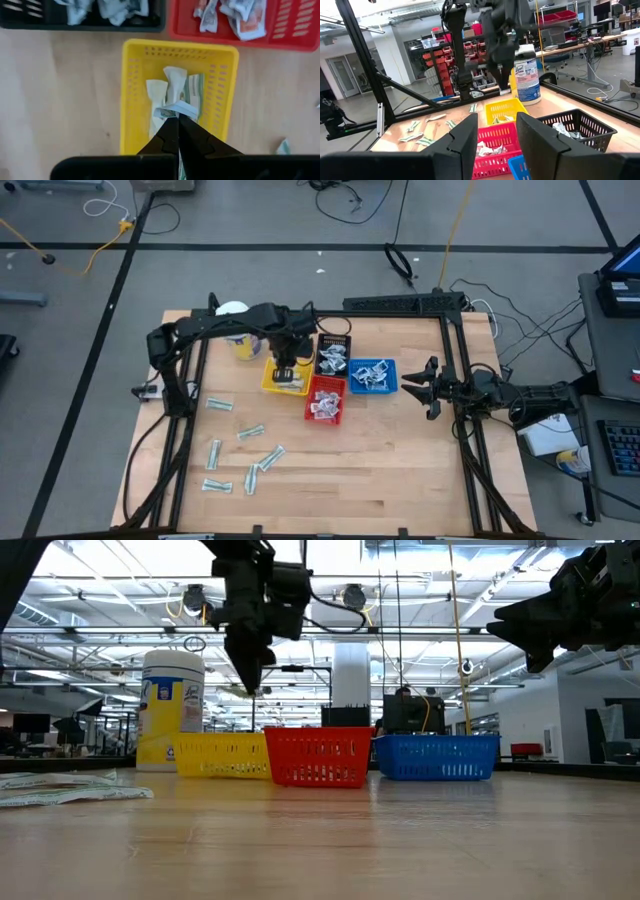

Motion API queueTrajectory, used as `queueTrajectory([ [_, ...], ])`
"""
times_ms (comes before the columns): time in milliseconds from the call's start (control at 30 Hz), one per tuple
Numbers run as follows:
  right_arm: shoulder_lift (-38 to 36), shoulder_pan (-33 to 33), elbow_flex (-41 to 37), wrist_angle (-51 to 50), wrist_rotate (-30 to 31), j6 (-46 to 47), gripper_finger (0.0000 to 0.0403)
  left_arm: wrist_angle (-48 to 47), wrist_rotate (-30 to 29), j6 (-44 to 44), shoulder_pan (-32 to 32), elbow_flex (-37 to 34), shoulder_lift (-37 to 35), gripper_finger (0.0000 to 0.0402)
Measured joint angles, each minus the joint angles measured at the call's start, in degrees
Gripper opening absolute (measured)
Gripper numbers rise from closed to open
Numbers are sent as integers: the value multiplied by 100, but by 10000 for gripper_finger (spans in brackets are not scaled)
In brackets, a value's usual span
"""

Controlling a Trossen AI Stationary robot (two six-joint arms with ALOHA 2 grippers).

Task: Pick & Place First Aid Supplies
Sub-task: Put the bandage pack into the yellow bin

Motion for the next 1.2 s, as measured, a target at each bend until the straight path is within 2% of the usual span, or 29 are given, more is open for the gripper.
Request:
queueTrajectory([
  [200, 0, 0, 0, 0, 0, 2, 130, 482, -5, 353, -121, -349, 312, 2],
  [533, 0, 1, -1, 1, 0, 2, 130, 1048, -18, 193, -260, -638, 748, 8],
  [667, 0, 0, 0, 0, 0, 2, 130, 1264, -155, 53, -262, -638, 708, 43],
  [800, 0, 1, 0, 0, 0, 1, 130, 1298, -187, -121, -239, -635, 694, 96],
  [933, 0, 0, 0, 0, 0, 1, 130, 1298, -466, -339, -213, -635, 696, 145],
  [1200, 0, 1, -1, 0, 0, 2, 130, 1202, -453, -595, -119, -624, 696, 195],
])
